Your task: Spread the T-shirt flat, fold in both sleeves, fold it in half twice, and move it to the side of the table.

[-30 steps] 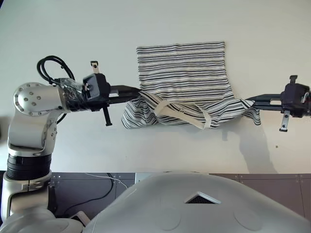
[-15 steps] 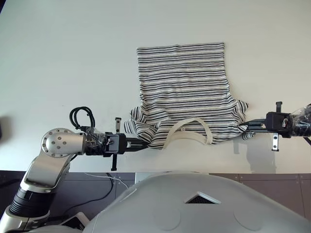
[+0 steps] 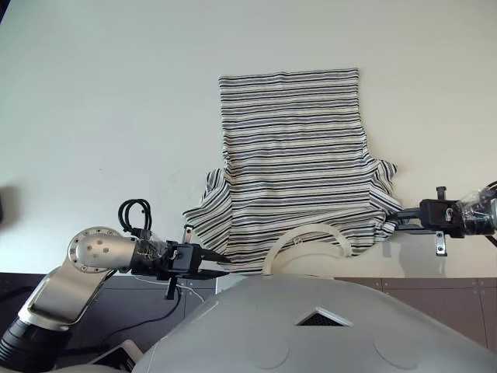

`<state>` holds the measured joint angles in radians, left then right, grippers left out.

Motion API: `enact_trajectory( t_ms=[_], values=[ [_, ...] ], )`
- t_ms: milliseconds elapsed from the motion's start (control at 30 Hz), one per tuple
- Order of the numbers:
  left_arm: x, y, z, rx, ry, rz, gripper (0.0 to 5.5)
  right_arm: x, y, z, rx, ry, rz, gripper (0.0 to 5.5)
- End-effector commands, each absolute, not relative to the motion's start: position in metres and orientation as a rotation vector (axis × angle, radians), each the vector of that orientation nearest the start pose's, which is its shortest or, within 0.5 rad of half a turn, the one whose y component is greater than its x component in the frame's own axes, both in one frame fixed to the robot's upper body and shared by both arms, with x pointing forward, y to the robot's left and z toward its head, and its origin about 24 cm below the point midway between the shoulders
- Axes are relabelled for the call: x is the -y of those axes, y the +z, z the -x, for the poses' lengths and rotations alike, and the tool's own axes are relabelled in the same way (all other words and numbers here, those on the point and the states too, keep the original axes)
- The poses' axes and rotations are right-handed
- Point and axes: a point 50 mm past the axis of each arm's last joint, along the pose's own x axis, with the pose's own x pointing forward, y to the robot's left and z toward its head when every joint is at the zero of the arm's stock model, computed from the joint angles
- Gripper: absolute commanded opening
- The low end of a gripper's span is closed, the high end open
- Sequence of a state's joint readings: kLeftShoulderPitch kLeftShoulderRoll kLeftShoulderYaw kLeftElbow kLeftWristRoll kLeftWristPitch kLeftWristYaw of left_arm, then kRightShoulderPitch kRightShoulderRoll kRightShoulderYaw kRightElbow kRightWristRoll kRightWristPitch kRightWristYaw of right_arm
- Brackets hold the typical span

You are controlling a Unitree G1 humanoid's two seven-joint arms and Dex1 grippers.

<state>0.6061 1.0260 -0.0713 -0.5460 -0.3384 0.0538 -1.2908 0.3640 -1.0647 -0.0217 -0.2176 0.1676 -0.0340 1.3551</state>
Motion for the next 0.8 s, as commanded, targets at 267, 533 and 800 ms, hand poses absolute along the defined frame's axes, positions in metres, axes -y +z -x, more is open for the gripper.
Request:
enact_trajectory(
  t_ms=[267, 533, 800],
  values=[
    [-0.205, 0.143, -0.161, -0.346, -1.538, -0.223, 1.98, 0.266, 0.132, -0.186, -0.509, 1.362, 0.522, 1.37],
    [-0.166, 0.084, -0.23, -0.292, -1.233, -0.514, 1.98, 0.228, 0.102, -0.255, -0.319, 1.171, 0.592, 1.37],
    [-0.167, 0.041, -0.252, -0.323, -1.226, -0.78, 1.98, 0.206, 0.038, -0.287, -0.355, 1.087, 0.689, 1.37]
  ],
)
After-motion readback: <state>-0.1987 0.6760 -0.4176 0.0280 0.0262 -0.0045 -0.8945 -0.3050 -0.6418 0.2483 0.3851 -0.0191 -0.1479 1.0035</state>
